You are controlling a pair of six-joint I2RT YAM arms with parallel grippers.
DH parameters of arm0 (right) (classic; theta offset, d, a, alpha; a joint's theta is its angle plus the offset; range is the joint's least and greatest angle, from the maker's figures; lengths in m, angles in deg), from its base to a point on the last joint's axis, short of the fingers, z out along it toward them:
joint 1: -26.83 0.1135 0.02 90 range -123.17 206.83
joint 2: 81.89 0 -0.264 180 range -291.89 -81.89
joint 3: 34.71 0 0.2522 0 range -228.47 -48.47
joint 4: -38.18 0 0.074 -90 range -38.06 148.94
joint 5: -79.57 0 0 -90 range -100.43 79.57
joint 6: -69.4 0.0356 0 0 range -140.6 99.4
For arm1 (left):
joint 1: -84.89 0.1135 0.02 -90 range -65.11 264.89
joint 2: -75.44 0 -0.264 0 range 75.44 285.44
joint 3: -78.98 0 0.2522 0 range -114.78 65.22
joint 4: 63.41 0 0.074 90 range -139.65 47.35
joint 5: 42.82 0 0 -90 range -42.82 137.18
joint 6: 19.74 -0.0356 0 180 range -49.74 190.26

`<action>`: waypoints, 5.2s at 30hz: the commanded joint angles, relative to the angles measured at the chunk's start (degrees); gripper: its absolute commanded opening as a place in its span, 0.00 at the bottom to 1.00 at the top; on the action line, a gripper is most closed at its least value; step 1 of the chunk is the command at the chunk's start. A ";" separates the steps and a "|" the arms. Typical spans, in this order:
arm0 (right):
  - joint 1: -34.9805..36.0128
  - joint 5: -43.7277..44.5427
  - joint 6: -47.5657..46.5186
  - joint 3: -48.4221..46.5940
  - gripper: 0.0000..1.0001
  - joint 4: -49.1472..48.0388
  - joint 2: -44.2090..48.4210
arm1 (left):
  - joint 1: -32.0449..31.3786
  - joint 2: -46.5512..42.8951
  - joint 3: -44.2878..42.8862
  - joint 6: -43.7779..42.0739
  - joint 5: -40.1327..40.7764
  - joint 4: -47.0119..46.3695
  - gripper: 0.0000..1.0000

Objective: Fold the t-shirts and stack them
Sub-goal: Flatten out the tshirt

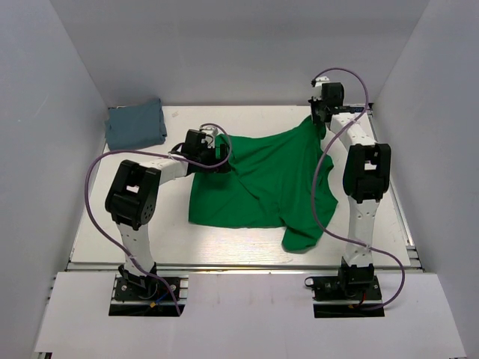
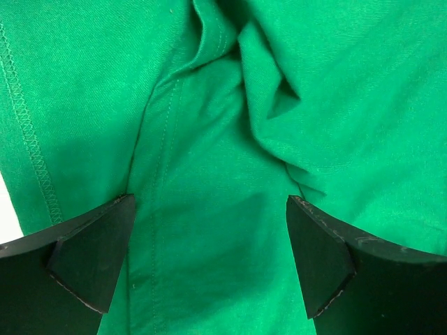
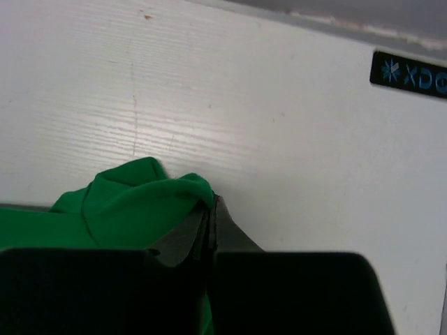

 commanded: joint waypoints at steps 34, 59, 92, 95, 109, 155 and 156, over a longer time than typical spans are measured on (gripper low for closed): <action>1.47 -19.55 20.75 48.22 0.90 -6.09 30.83 | 0.01 8.90 -23.10 -8.57 11.59 13.81 0.91; 1.12 -17.98 20.58 52.71 0.90 -6.45 31.01 | 0.01 16.46 -30.32 -8.12 6.85 10.73 0.51; 1.03 -14.82 20.75 51.83 0.90 -4.78 28.20 | 1.07 11.28 -30.57 -7.60 18.79 10.91 0.00; 1.12 -12.80 21.46 51.13 0.90 -3.73 26.89 | 1.59 9.62 -30.58 -7.60 22.12 11.53 0.00; 0.77 -9.36 23.75 49.02 0.90 -1.62 24.42 | 8.27 12.59 -37.25 -17.09 -1.56 18.56 0.00; 0.95 -11.30 23.13 48.58 0.90 -2.50 24.16 | 14.43 4.23 -38.03 -11.46 1.04 23.99 0.00; 0.86 -11.30 23.13 48.40 0.90 -2.50 24.07 | 14.43 8.16 -41.62 -11.46 1.74 24.79 0.00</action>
